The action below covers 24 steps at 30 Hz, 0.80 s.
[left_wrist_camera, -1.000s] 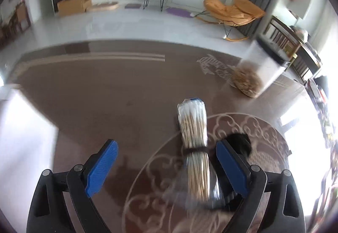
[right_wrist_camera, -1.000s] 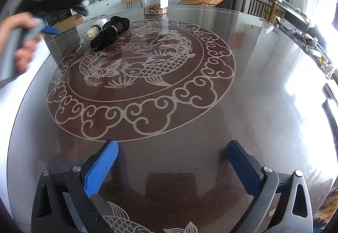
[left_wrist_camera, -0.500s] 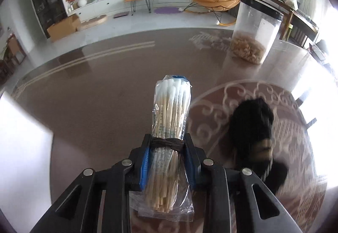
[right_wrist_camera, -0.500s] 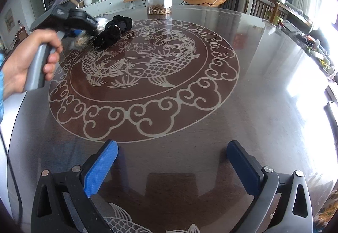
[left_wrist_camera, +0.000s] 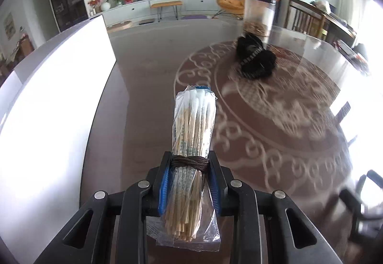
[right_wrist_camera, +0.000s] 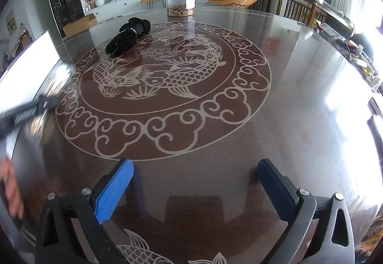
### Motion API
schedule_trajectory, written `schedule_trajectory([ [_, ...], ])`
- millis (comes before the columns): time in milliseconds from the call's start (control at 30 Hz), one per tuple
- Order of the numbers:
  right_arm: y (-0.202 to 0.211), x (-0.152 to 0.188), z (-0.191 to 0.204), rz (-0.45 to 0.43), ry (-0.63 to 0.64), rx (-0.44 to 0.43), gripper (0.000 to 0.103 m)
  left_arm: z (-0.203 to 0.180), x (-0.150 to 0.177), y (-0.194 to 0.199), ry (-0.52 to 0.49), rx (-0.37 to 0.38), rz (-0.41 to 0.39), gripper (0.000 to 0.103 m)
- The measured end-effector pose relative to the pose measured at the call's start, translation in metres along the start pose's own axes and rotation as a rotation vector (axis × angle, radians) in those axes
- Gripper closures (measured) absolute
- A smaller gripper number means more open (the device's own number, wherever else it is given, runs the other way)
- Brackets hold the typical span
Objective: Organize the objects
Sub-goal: 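Grasp the bagged bundle of wooden sticks with the left gripper and lift, then grasp the black knitted pouch with the right gripper while the left holds the sticks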
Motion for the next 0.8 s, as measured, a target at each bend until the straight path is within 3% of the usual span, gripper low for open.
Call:
schedule_trajectory([
  [267, 0.000, 0.000, 0.000, 0.000, 0.000, 0.001, 0.000, 0.010, 0.022, 0.019, -0.039, 0.028, -0.012, 0.074],
  [667, 0.000, 0.000, 0.000, 0.000, 0.000, -0.001, 0.000, 0.013, 0.021, 0.025, -0.030, 0.043, -0.026, 0.074],
  [800, 0.000, -0.005, -0.003, 0.019, -0.021, -0.048, 0.000, 0.013, 0.022, 0.026, -0.030, 0.042, -0.028, 0.074],
])
Point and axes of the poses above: each gripper's, at about its wrist camera, not at the fingertips, and y roughly against the way its jaws point, z to its left, x to its underside, the point moved 4 cm from there along -y, roughly the way its jaws point, and after that the axes turned 1 degree about x, right-handed, at the moved point
